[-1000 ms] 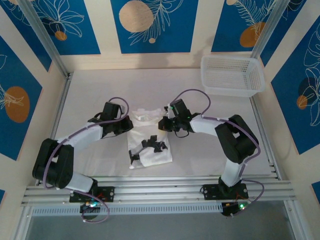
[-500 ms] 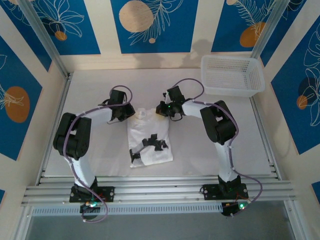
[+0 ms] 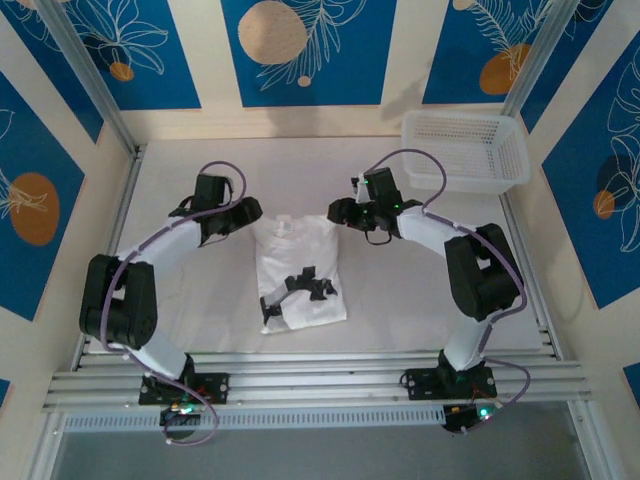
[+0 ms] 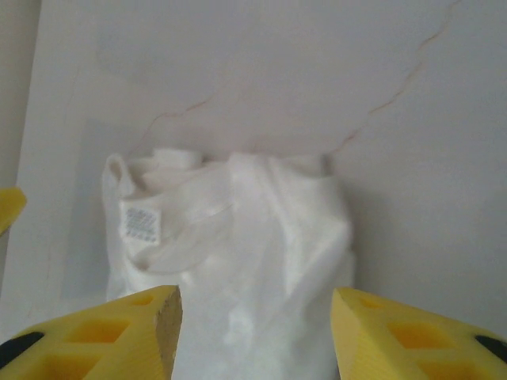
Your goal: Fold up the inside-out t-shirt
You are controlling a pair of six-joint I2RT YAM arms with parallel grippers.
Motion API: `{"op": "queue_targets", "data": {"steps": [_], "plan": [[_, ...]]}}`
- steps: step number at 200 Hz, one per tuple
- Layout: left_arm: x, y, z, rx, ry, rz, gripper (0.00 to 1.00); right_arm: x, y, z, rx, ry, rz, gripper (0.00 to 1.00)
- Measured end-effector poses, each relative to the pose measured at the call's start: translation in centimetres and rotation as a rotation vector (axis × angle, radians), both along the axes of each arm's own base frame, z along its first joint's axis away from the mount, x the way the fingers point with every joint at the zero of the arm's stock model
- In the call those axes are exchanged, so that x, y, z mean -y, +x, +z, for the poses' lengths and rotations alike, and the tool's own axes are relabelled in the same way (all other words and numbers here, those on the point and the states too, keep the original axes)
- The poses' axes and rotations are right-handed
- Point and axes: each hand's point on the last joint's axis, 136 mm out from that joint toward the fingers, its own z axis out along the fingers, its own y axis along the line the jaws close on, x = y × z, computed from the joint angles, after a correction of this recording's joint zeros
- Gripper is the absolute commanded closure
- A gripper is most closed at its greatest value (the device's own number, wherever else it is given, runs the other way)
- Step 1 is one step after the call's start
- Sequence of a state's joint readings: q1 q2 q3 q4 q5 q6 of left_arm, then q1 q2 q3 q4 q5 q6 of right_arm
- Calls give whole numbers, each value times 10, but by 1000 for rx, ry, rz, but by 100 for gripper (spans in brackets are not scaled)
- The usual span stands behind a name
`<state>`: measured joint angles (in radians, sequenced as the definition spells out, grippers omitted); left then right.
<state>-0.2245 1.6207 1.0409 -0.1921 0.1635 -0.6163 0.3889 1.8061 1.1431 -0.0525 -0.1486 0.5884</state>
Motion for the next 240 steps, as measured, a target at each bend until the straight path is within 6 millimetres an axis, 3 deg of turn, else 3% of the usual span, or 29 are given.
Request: {"op": "queue_targets", "data": {"steps": [21, 54, 78, 101, 150, 210, 240], "plan": [[0, 0, -30, -79, 21, -6, 33, 5, 7, -28, -53, -20, -7, 46], [11, 3, -66, -158, -14, -33, 32, -16, 9, -66, -145, -27, 48, 47], [27, 11, -70, -155, -101, -62, 35, -37, 20, -59, -129, 2, 86, 48], [39, 22, -69, -134, -171, -78, 39, -53, 16, -65, -141, 3, 120, 48], [49, 30, -70, -133, -221, -71, 41, -57, 16, -64, -151, 7, 127, 48], [47, 37, -80, -189, -195, -46, 71, -58, 17, -65, -167, 4, 127, 48], [49, 40, -84, -203, -155, -64, 82, -64, 18, -67, -178, -8, 138, 58]]}}
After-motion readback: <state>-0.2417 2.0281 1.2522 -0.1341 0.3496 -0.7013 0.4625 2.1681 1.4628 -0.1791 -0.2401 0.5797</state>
